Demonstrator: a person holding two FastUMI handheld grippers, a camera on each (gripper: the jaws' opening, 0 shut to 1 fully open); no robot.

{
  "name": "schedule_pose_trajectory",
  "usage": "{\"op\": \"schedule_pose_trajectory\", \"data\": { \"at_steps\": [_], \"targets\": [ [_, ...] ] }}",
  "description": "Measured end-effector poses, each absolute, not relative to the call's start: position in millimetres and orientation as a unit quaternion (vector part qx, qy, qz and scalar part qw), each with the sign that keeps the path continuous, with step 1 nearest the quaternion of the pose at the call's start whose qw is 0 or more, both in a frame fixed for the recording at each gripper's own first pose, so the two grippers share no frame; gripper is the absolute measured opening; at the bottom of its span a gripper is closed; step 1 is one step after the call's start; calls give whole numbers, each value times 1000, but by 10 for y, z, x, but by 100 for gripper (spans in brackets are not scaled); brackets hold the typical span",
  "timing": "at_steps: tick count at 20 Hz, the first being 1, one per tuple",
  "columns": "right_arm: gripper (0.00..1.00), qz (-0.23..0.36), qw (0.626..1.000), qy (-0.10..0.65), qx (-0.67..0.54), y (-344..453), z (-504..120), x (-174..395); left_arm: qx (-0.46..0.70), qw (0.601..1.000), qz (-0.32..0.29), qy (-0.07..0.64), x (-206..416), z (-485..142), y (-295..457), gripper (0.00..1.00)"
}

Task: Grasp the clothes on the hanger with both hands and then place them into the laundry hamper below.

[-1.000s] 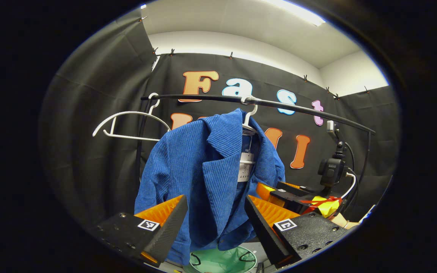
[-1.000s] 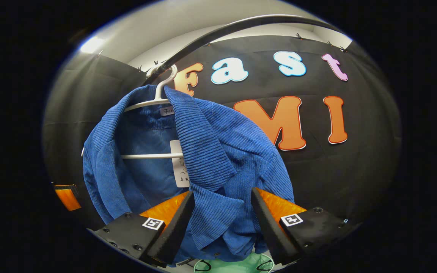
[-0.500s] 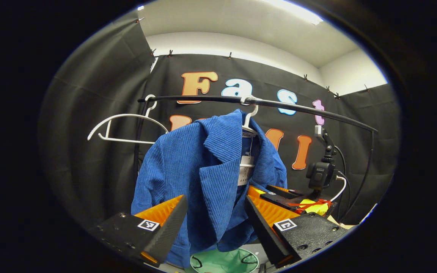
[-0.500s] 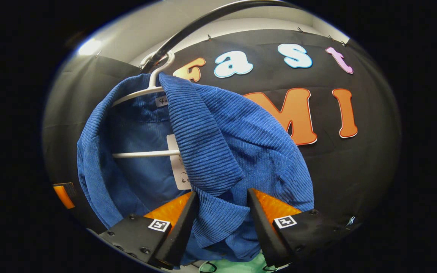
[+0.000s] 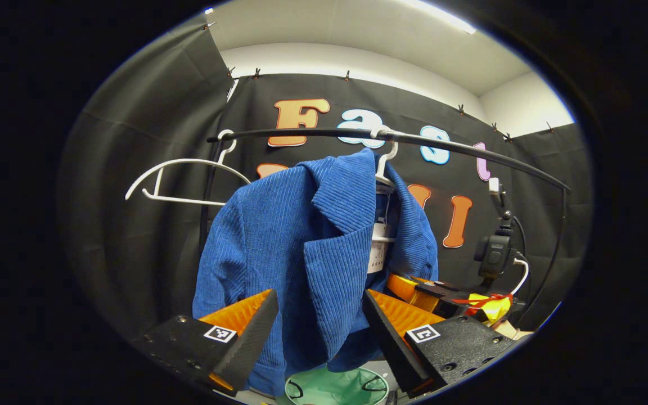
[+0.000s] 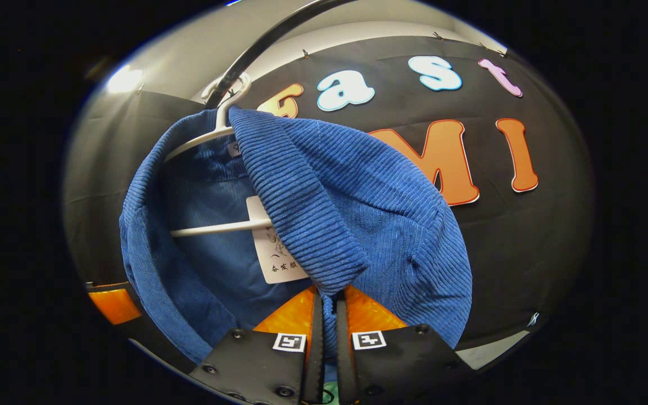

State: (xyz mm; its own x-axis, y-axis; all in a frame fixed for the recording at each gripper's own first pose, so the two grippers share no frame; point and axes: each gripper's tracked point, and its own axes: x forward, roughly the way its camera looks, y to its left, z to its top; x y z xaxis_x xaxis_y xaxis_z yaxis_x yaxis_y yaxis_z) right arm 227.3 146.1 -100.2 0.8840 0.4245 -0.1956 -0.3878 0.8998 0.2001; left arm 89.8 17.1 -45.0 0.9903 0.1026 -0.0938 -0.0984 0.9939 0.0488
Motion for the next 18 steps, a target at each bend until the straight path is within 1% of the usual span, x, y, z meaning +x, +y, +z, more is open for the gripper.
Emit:
{"op": "schedule_pose_trajectory", "data": {
  "at_steps": [1,2,3,4,7,8,9,10,13,14,15,16,17,18],
  "targets": [
    [17,209,967,117,81,1446,-995,2264,23,997,51,51,938,-480,179,95],
    [17,209,967,117,86,1440,-981,2245,23,997,53,52,970,-508,195,92],
    [17,210,966,117,92,1423,-967,2232,23,997,54,54,1011,-530,204,92],
    [17,211,965,117,98,1409,-949,2233,24,997,54,56,1051,-554,209,95],
    [17,214,964,115,109,1355,-912,2207,28,996,59,56,1163,-587,273,95],
    [17,215,964,113,110,1318,-887,2182,28,996,62,56,1192,-598,289,92],
    [17,214,964,110,109,1282,-864,2169,25,996,62,56,1221,-605,285,92],
    [17,216,964,110,109,1249,-841,2142,22,996,62,57,1245,-614,270,95],
    [17,220,964,103,110,1164,-757,2111,23,996,59,58,1323,-626,279,93],
    [17,220,964,99,111,1123,-726,2099,24,996,54,60,1337,-637,254,87],
    [17,221,964,97,113,1090,-695,2088,22,997,50,62,1349,-641,235,92],
    [17,223,963,95,116,1072,-664,2071,17,997,47,61,1353,-628,227,82],
    [17,226,962,94,122,1051,-634,2066,12,997,46,60,1360,-623,218,77],
    [17,229,961,92,127,1059,-602,2067,10,997,45,60,1366,-611,216,67]
  ]
}}
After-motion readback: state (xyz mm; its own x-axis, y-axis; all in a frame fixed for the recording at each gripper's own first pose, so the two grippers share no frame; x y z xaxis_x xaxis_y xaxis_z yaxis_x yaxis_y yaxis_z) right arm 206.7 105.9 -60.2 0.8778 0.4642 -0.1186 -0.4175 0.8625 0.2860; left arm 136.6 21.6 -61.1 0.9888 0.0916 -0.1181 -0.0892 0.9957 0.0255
